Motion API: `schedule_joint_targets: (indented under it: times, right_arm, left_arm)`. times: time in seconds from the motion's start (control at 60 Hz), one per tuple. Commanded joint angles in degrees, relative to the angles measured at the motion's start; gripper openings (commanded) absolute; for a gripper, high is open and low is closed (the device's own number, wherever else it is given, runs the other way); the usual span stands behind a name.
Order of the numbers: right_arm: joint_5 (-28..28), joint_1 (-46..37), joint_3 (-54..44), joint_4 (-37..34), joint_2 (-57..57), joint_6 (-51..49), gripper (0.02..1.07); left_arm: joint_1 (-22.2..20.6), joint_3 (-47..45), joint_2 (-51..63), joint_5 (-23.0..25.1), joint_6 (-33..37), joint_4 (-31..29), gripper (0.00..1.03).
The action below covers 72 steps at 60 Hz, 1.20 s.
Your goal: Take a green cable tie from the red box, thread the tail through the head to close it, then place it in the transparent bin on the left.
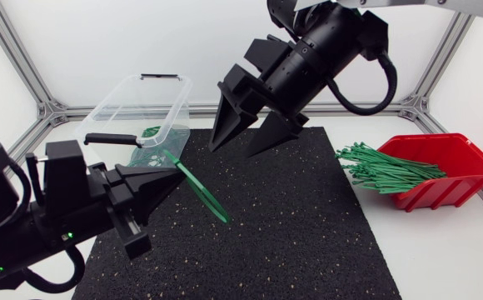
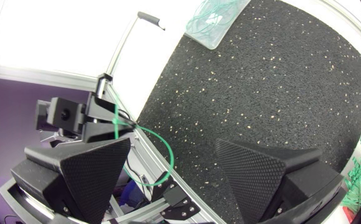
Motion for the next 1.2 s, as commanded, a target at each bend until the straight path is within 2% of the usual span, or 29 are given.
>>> schedule_joint_targets:
  times: [0.0,0.15,0.2,0.367,0.45,0.633,0.717,0.85,0.95,1.183]
  right_arm:
    - [2.14,-0.78,-0.46,0.73,-1.20,2.00,1.03]
    - [7.23,-1.66,-1.70,1.87,-2.69,2.00,1.03]
    - [11.80,-1.66,-1.87,2.93,-3.48,1.91,1.03]
    - [14.18,-3.51,-2.66,3.19,-5.24,-3.45,1.03]
    - [17.87,-4.03,-2.93,2.93,-6.56,-5.47,1.03]
    - [19.27,-4.47,-3.37,3.19,-7.88,-7.23,1.03]
    - [21.82,-5.09,-4.51,5.57,-9.02,-7.40,1.03]
    - [25.52,-5.00,-4.86,5.30,-8.84,-7.75,1.03]
    - [30.00,-4.47,-5.83,5.57,-9.37,-8.19,1.03]
    - [32.81,-3.77,-9.08,8.20,-11.66,-8.72,1.03]
  left_arm:
    - [3.77,5.44,0.50,0.67,1.90,-1.53,0.04]
    - [11.50,12.38,3.40,1.37,3.66,-5.04,0.04]
    - [13.96,14.76,5.07,1.55,4.63,-5.92,0.04]
    - [21.17,21.17,12.10,1.55,5.86,-5.75,0.04]
    - [23.98,24.34,16.32,0.67,7.62,-5.40,0.04]
    - [26.27,30.40,22.56,-2.85,10.96,-6.45,0.04]
    - [26.44,33.13,25.90,-5.75,12.89,-6.71,0.04]
    - [27.32,36.20,30.21,-8.73,15.17,-7.42,0.04]
    - [27.50,39.98,34.43,-12.16,16.93,-10.14,0.04]
    - [27.32,44.20,39.35,-17.44,20.89,-12.25,0.04]
